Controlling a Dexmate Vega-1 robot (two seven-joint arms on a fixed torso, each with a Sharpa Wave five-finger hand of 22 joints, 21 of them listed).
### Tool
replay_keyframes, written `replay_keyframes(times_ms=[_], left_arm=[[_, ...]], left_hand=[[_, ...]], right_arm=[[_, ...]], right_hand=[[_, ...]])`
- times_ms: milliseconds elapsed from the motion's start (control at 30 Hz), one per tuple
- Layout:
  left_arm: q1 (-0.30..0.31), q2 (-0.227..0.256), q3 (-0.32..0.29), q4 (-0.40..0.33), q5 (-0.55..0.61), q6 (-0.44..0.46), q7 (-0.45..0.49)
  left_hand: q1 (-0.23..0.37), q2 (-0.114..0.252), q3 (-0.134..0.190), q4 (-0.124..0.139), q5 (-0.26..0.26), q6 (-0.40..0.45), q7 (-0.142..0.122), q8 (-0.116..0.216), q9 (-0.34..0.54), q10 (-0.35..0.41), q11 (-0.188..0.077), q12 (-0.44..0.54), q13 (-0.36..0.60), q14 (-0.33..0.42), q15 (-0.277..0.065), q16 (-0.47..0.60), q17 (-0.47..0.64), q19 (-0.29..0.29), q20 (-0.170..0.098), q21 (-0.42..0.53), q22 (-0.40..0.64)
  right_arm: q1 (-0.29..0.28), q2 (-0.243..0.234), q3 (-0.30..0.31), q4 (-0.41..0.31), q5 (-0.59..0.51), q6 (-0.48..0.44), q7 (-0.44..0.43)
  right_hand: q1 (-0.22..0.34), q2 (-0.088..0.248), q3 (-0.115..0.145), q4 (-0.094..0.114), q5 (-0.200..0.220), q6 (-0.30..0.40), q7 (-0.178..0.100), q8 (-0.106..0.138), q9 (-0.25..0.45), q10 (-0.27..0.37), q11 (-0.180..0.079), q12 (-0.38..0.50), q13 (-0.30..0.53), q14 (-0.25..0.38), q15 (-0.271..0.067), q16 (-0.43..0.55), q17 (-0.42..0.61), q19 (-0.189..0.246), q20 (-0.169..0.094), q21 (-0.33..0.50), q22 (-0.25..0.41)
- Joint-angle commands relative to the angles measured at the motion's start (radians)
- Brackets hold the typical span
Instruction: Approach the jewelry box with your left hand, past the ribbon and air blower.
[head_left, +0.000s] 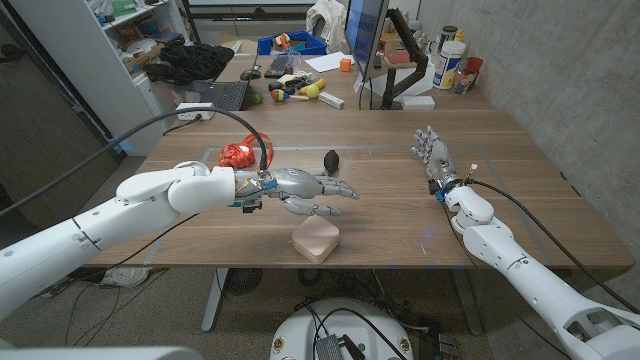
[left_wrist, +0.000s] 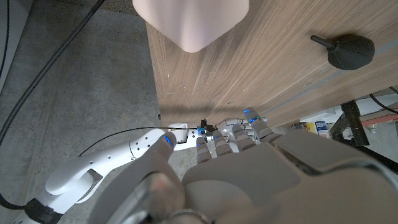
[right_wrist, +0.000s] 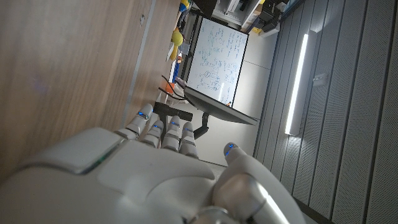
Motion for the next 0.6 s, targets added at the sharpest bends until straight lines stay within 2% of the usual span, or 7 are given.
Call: replay_keyframes(times_ms=[33, 600], left_arm=[[0.007, 0.006, 0.006, -0.006, -0.002, 0.016, -0.015], [0.012, 0.007, 0.017, -0.009, -0.001, 0.035, -0.033]], left_hand=[[0.005, -0.005, 0.0, 0.005, 0.003, -0.007, -0.001, 0.0, 0.002, -0.008, -0.001, -0.002, 0.006, -0.012, -0.022, -0.002, 0.001, -0.01, 0.005, -0.004, 0.006], [0.007, -0.002, 0.0, 0.007, 0.002, -0.011, -0.003, -0.001, 0.002, -0.013, -0.002, -0.003, 0.006, -0.014, -0.02, -0.002, 0.001, -0.012, 0.004, -0.009, 0.007]], right_arm=[[0.001, -0.002, -0.002, 0.0, 0.0, -0.002, 0.005], [-0.005, -0.007, 0.002, -0.003, 0.002, 0.0, 0.005]], right_hand=[[0.002, 0.069, 0.001, 0.004, 0.006, 0.005, 0.003, 0.006, 0.005, 0.007, 0.002, 0.003, 0.002, -0.003, 0.0, 0.005, 0.003, 0.007, -0.032, -0.002, 0.003], [0.001, 0.069, 0.0, 0.004, 0.006, 0.005, 0.004, 0.007, 0.005, 0.007, 0.002, 0.003, 0.002, -0.003, 0.0, 0.005, 0.003, 0.008, -0.032, -0.006, 0.004]])
